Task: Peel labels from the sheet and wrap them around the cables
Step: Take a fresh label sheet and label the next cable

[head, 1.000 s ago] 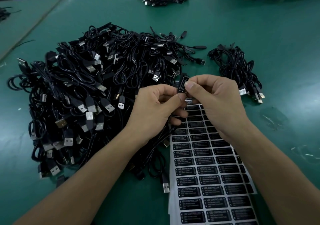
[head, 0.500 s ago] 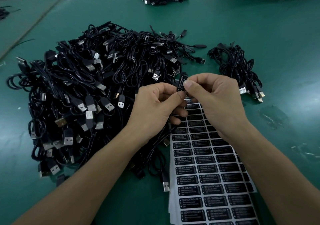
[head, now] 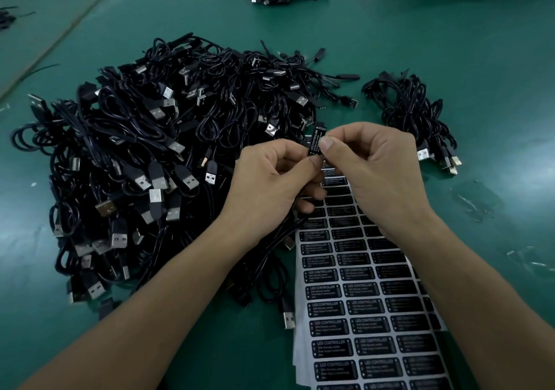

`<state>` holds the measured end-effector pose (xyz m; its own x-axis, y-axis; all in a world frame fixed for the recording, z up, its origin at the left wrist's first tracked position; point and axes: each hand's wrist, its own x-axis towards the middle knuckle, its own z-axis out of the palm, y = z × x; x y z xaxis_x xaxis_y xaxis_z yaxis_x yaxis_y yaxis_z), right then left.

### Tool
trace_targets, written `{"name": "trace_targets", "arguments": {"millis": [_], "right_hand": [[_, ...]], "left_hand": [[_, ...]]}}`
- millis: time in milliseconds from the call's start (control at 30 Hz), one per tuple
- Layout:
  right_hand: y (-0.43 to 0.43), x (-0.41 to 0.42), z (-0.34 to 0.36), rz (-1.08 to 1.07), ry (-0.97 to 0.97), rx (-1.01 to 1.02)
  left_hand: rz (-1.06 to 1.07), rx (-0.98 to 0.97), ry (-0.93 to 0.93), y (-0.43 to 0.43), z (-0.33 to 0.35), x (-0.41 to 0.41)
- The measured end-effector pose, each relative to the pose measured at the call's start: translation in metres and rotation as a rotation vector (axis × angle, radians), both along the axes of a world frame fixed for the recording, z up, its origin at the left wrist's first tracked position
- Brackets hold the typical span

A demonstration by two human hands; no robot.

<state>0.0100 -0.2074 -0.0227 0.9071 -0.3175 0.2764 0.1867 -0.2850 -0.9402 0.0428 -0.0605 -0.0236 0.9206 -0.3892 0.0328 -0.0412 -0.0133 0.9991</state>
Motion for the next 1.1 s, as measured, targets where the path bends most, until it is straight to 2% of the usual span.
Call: {"name": "trace_targets", "arguments": {"millis": [1100], "right_hand": [[0.0066,-0.0051,0.0041,-0.05,-0.025,0.072]], "left_hand": [[0.041,-0.041,-0.023,-0.002,-0.0005,-0.0021]]}}
